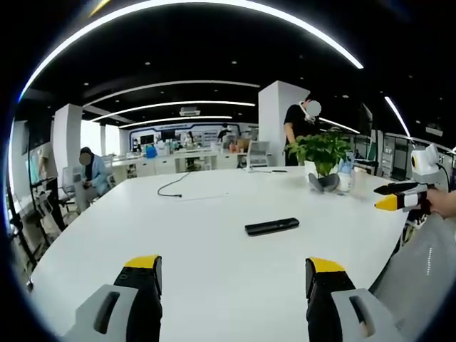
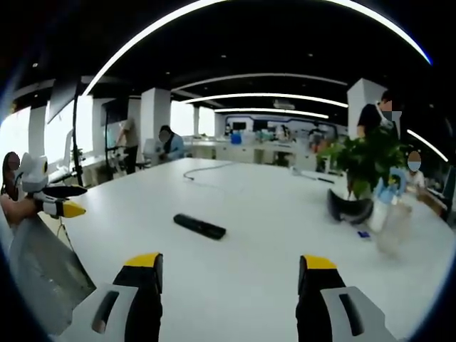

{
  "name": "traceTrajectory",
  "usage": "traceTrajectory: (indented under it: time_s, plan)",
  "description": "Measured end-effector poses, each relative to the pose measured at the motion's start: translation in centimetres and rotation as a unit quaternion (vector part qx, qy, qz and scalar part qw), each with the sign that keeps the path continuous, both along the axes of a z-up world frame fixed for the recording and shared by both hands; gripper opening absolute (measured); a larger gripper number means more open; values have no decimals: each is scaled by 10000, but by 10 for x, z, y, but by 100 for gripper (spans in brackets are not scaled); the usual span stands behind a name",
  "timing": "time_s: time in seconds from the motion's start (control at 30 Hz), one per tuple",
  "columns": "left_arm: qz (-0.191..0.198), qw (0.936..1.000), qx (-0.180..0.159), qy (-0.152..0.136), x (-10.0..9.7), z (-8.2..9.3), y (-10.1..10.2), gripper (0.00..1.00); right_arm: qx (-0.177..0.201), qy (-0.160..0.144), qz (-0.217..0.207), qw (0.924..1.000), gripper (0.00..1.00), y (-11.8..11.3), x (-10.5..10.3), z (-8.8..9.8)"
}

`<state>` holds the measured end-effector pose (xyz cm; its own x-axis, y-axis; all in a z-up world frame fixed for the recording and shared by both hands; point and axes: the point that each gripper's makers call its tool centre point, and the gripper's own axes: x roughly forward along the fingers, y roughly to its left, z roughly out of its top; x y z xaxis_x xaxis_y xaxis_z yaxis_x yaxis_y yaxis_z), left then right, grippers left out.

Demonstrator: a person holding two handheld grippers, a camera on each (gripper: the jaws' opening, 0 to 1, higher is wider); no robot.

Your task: Press the specified remote control buttons in sequence, fully releasing each button before pressing the next.

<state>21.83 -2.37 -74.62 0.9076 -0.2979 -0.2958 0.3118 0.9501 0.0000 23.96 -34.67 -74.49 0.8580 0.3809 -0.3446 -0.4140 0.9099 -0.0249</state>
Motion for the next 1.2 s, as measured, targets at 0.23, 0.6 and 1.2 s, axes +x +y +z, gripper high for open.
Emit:
traceTrajectory:
  time_s: [0.23,0.6,1.2]
  plan:
    - [-28,10000,17,24,-1,-1,-1,86,21,-38,-56,10000,76,-1,0,2]
    - [89,9998,182,-32,0,0,2,88,44,-77,-58,9999,77,-3,0,3]
    - [-8,9996,-143,232,1,-6,-4,92,75,-101,-54,9999,77,-3,1,6]
